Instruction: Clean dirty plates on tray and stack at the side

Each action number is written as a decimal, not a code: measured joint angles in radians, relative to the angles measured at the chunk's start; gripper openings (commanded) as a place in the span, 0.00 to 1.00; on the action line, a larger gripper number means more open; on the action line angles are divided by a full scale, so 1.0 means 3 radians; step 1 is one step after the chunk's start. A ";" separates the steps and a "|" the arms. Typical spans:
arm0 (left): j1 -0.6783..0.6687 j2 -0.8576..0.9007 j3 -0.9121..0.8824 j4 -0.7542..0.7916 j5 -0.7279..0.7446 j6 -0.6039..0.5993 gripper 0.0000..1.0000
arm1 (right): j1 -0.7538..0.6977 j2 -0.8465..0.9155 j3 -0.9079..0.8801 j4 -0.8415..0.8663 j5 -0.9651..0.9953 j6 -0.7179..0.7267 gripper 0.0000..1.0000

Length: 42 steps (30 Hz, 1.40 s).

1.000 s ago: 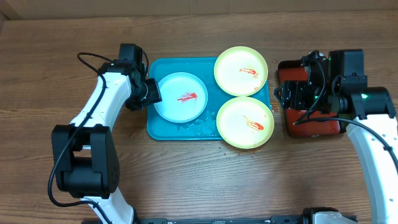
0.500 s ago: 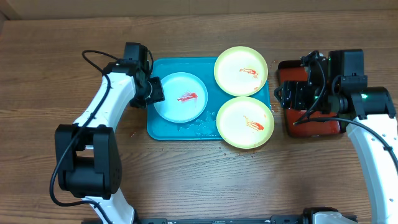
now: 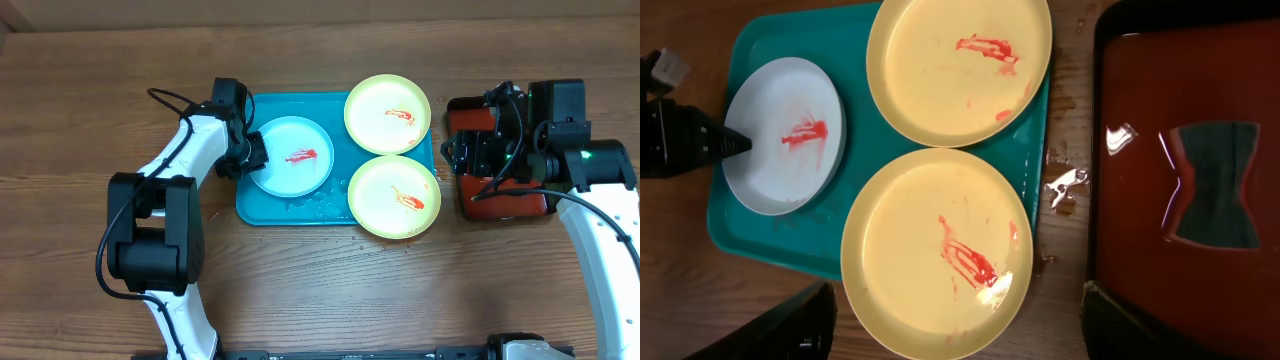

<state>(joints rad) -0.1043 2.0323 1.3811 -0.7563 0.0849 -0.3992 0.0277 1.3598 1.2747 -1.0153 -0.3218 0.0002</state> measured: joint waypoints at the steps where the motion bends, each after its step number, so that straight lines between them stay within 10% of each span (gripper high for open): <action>1: 0.0000 0.0000 0.0000 0.0029 -0.0001 -0.0005 0.25 | 0.0000 0.0000 0.0000 0.0001 0.0000 0.0000 0.79; 9: 0.0000 0.0003 0.0000 0.0191 -0.0003 -0.0043 0.04 | 0.0001 0.0000 0.0000 0.0001 0.0057 0.0033 0.79; 21: -0.0003 0.0003 0.0006 0.0203 0.0025 0.0046 0.04 | -0.0029 0.0434 0.0000 0.0126 0.0786 0.0828 0.70; 33: -0.0003 0.0003 0.0013 0.0188 0.0025 0.0183 0.04 | -0.0608 0.1160 0.0000 0.0577 0.1256 0.0425 0.68; 42: -0.0003 0.0003 0.0013 0.0188 0.0025 0.0200 0.04 | -0.0629 0.1706 0.0000 0.0703 0.1097 -0.0078 0.40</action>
<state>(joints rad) -0.1051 2.0331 1.3849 -0.6998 0.0925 -0.3393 -0.1612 1.8717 1.2747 -0.8043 0.0074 -0.0231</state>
